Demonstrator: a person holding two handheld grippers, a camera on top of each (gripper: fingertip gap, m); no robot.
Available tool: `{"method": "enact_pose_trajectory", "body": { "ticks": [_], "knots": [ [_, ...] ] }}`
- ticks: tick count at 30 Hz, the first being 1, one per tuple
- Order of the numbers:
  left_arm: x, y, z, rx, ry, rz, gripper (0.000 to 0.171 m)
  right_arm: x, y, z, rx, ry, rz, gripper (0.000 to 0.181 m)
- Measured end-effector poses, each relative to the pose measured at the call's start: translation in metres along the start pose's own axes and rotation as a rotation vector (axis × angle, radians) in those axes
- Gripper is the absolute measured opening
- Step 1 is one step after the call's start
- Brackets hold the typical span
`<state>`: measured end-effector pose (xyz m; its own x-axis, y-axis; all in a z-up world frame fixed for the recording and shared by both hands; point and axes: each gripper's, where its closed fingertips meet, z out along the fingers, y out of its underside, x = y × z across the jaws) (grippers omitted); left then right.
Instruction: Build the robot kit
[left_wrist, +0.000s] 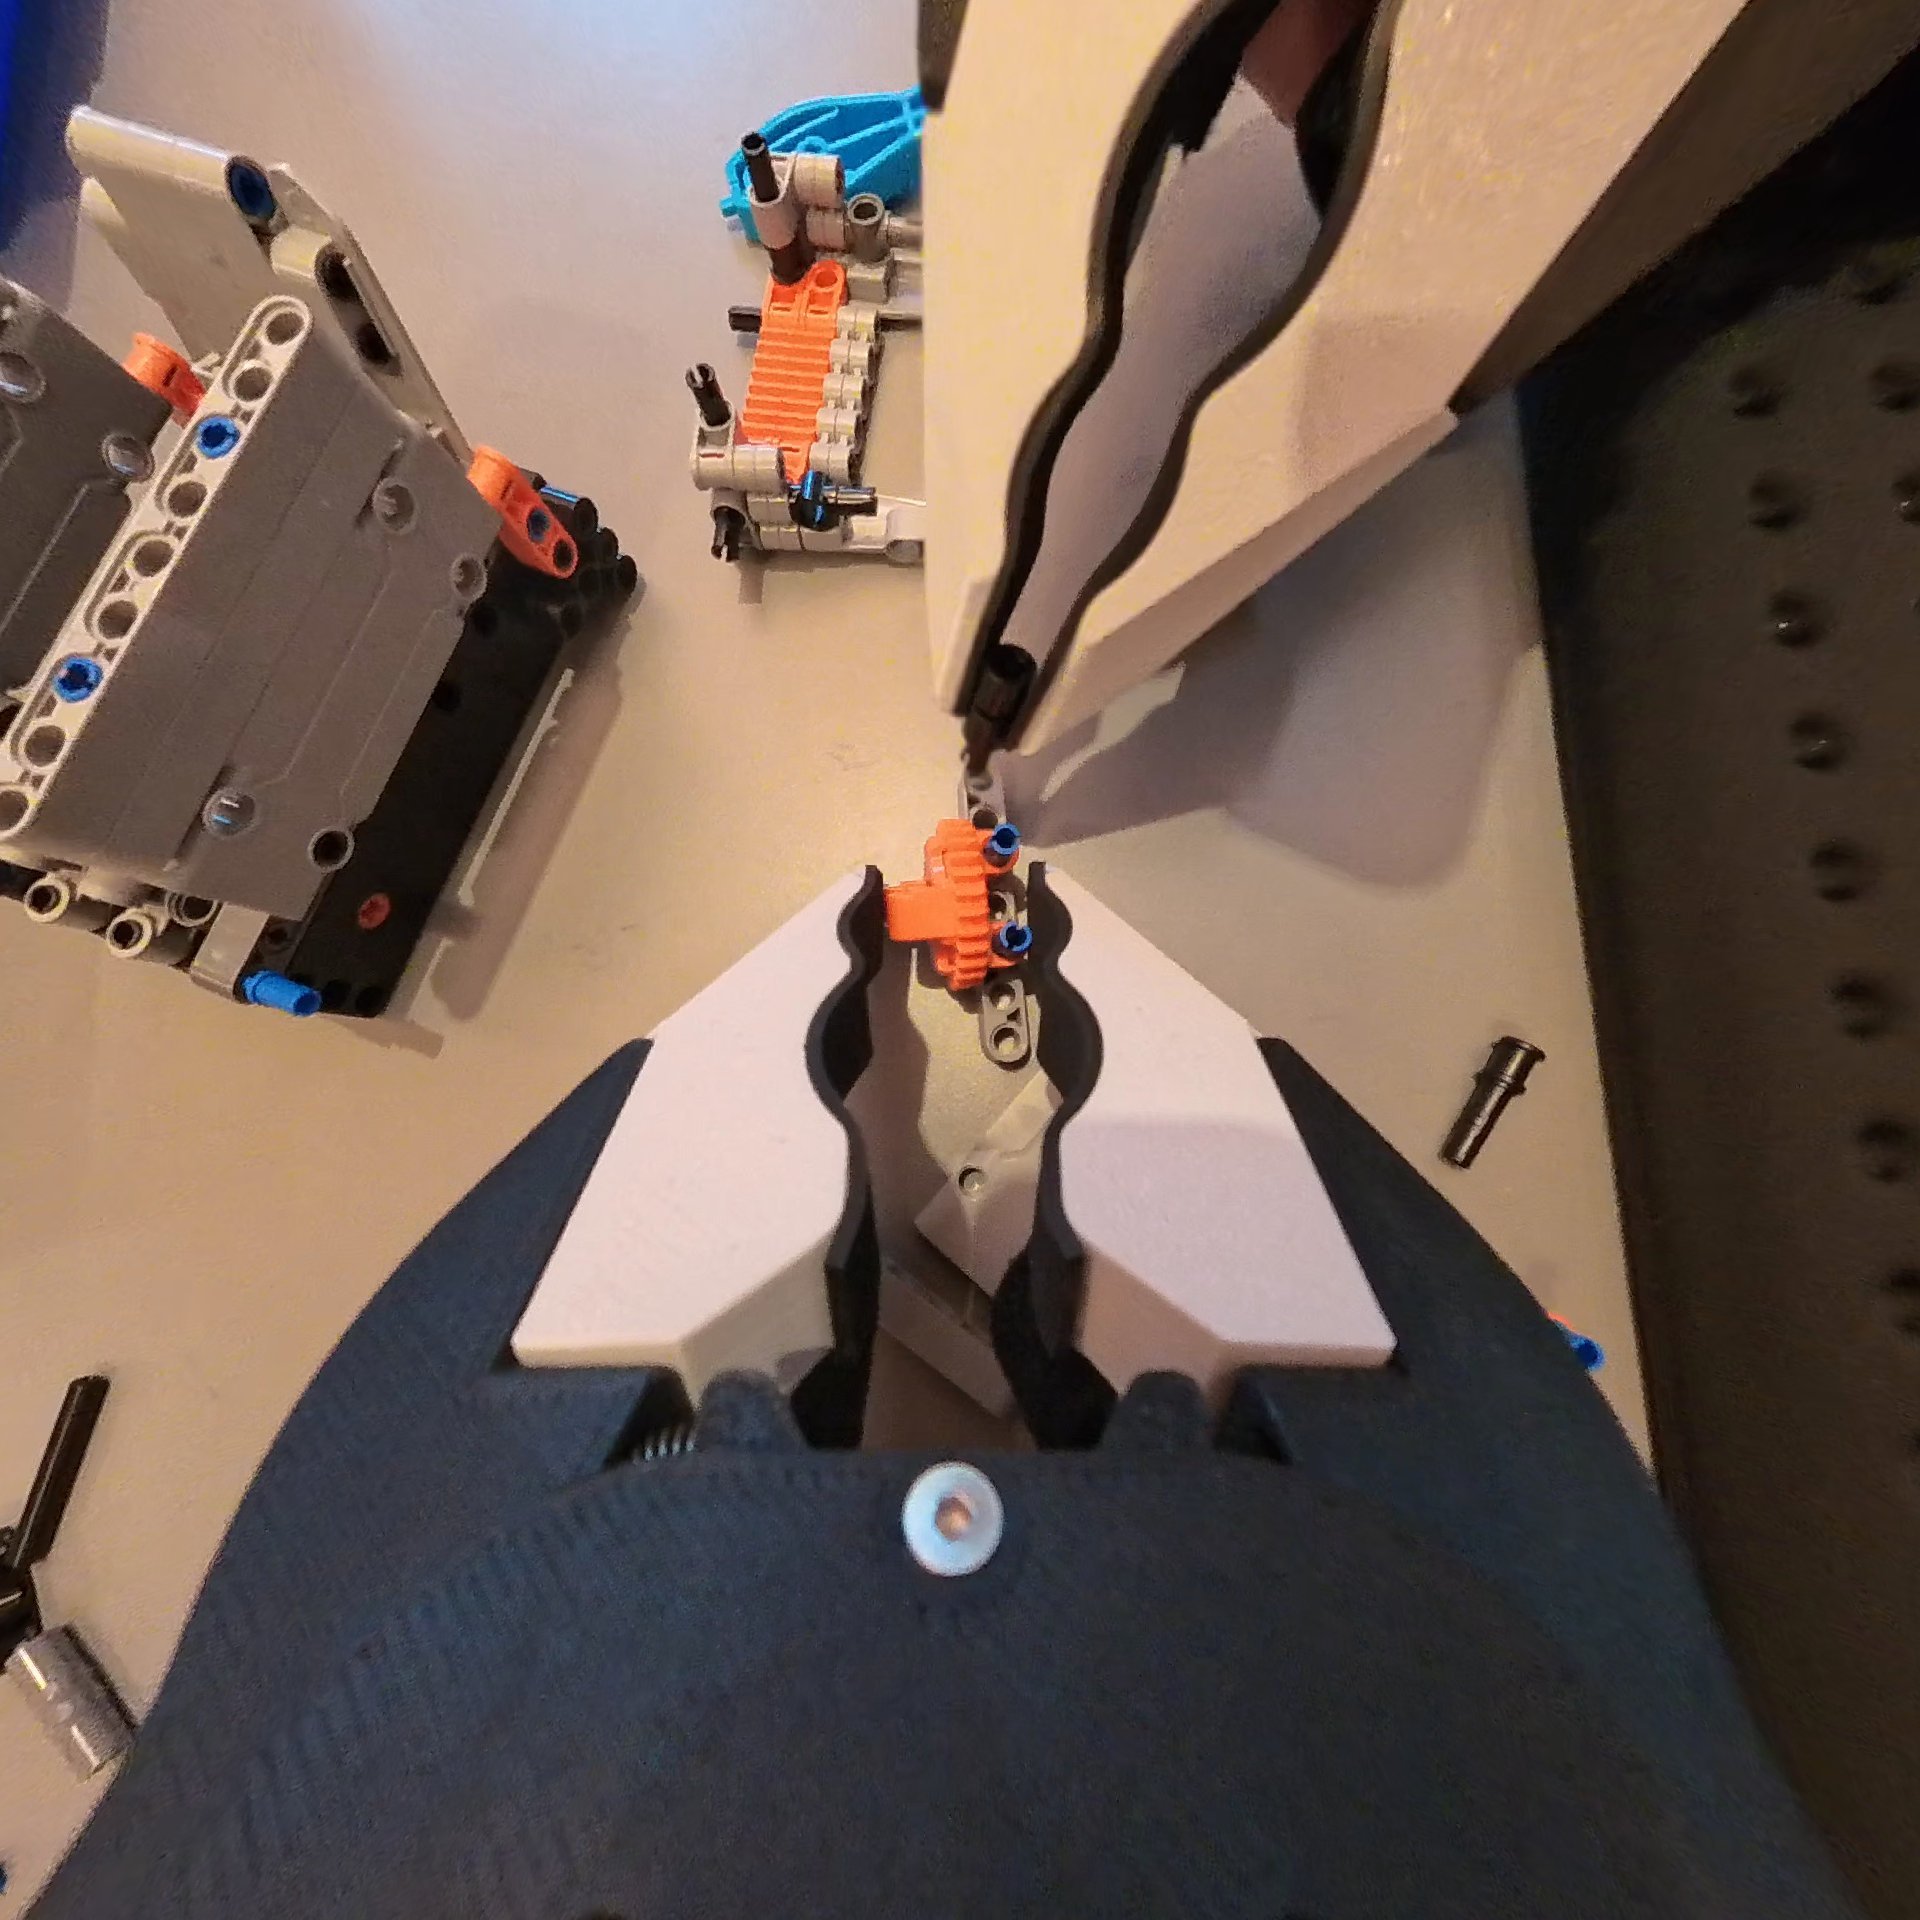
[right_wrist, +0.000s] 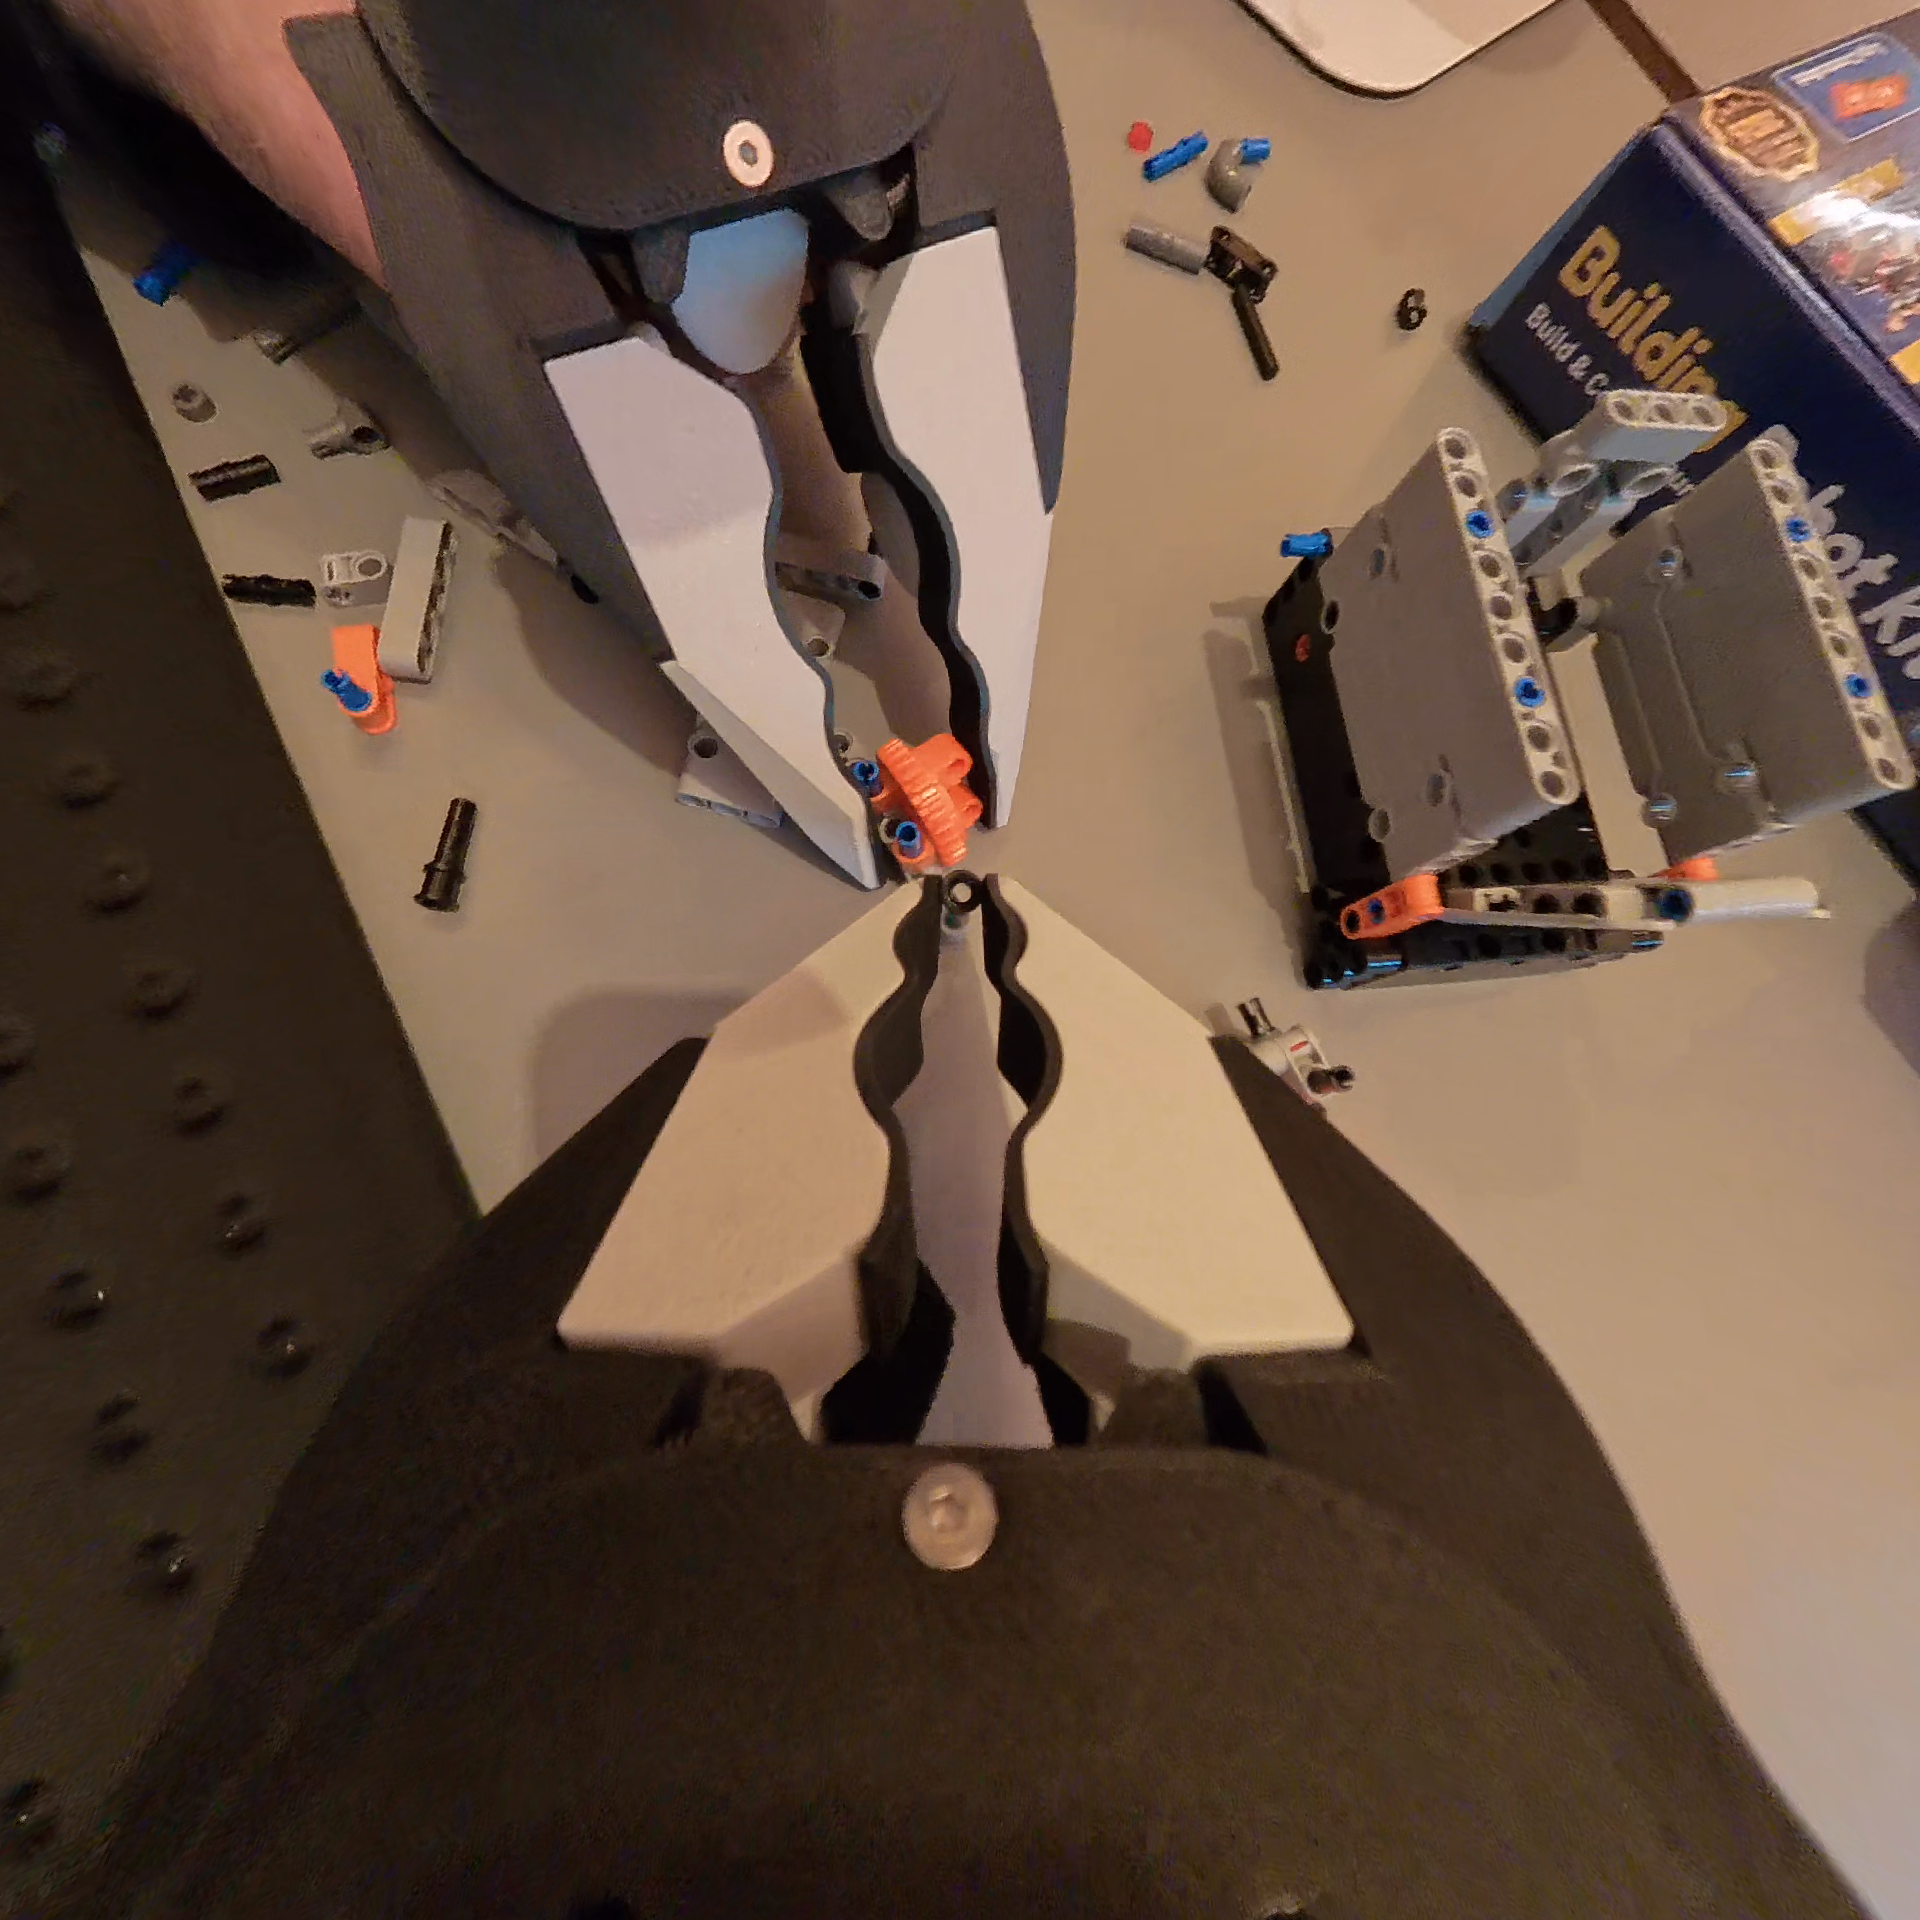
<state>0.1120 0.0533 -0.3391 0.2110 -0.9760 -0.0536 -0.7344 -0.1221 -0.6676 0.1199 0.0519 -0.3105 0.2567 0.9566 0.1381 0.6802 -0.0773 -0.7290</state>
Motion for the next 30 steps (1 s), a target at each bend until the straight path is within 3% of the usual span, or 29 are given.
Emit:
{"method": "enact_pose_trajectory", "body": {
  "ticks": [22,30],
  "knots": [
    [0.001,0.001,0.0,-0.002,-0.007,0.01,0.024,-0.005,0.012,0.007,-0.068,0.043,-0.168,0.005],
    [0.002,0.0,0.0,-0.006,-0.008,0.02,0.024,-0.006,0.016,0.011,-0.174,-0.052,-0.121,0.005]
  ]
}}
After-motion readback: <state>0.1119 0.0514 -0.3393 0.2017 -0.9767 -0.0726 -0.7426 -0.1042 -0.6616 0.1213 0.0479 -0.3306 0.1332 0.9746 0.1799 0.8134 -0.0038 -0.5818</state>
